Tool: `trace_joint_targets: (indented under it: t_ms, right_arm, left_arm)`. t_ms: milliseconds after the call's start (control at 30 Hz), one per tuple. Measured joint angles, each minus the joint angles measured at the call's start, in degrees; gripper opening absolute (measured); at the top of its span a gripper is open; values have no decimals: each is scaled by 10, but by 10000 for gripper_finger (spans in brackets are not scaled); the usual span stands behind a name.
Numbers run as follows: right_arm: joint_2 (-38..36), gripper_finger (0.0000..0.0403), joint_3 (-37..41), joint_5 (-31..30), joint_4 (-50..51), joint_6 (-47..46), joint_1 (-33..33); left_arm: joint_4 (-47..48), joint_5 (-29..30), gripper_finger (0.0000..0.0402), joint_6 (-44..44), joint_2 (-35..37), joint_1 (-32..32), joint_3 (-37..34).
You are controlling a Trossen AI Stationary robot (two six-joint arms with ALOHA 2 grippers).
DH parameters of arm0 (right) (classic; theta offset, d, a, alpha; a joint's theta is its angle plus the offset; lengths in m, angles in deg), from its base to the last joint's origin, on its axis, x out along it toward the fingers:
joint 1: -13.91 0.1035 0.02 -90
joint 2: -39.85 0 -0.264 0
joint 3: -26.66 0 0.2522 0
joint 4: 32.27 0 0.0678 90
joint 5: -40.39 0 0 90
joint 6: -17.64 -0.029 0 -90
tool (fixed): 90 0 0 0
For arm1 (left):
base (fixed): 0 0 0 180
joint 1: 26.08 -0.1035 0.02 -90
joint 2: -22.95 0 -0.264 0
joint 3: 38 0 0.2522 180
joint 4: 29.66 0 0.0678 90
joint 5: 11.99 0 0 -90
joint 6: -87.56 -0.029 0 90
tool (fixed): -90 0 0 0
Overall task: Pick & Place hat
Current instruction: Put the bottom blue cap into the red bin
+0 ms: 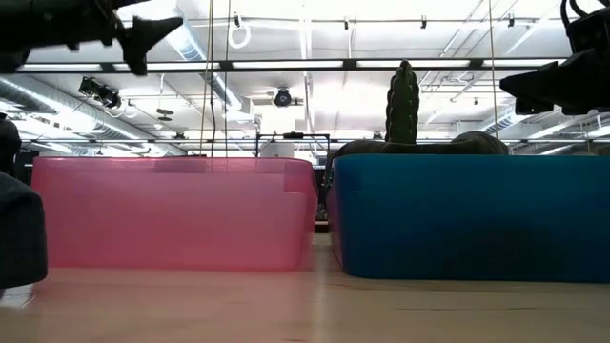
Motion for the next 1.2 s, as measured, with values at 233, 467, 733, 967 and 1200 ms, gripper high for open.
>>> trace_joint_targets:
  t_ms: [233,467,733,967,1200]
  right_arm:
    - [0,39,0,0,0,-1,0]
    - [0,39,0,0,0,-1,0]
    - [0,39,0,0,0,-1,0]
    - [0,39,0,0,0,-1,0]
    - [0,39,0,0,0,-1,0]
  left_arm:
    - [319,-3,220,-44,-112,8,223]
    - [597,5,220,-11,-273,64,459]
    - [897,19,220,170,-440,144,661]
    - [953,-9,220,346,-546,244,693]
    - [954,-24,220,492,-627,342,693]
